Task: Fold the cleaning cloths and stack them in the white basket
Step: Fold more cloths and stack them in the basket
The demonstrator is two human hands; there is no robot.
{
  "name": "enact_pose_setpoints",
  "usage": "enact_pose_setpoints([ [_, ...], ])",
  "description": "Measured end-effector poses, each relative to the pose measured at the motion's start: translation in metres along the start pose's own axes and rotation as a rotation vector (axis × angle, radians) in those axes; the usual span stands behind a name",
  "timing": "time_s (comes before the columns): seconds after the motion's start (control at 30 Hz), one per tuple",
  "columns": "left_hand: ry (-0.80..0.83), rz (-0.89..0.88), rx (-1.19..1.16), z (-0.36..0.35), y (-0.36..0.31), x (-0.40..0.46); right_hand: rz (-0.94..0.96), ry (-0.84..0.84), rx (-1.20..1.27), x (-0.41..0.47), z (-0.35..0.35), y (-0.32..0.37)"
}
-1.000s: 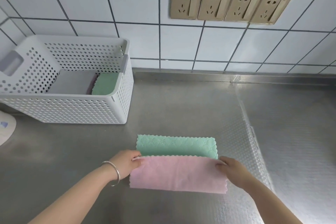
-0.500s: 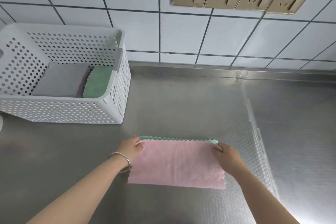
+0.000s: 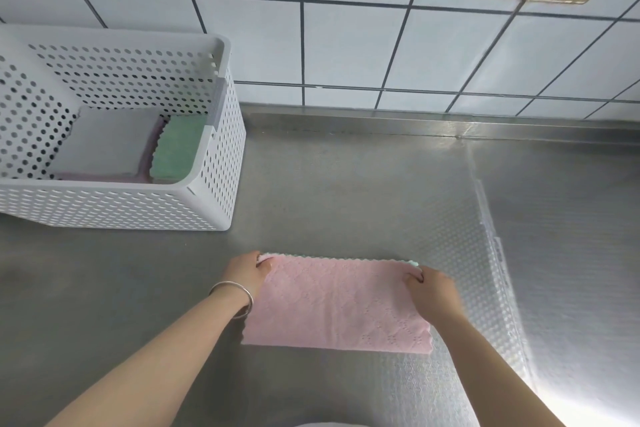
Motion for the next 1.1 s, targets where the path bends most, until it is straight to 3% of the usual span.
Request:
enact_pose_setpoints([
  [0.37,-0.003,0.074,-0.044,-0.002,0.0,0.001,-0.098,-0.02,0.057,-0.003,0.0,0.005],
  [0.6,-0.162,0.062,-0.155,-0.008,0.007,-0.01,-0.188,-0.134,0.289,-0.017,-0.002,0.005],
  [0.8,-0.293,-0.076,-0.385,-0.011,0.013,-0.031,-0.173,-0.207,0.308,-0.027,-0.008,0.002],
  [1.0,-0.297,-0.258,-0.38,-0.018,0.029,-0.032,-0.083,-0.294,0.275,-0.029,-0.014,0.001],
  [1.1,-0.314,-0.264,-0.462,-0.019,0.03,-0.034,-0.055,-0.309,0.259,-0.031,-0.017,0.001],
])
Point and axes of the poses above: each hand's wrist, its own x-axis towards the middle knuckle, its own z-axis out of the back of the hand, y = z × x, the point moved 1 cm from there along x, towards the middle knuckle, and after that the axes turned 14 degrees about -x, right-handed, at the moved point
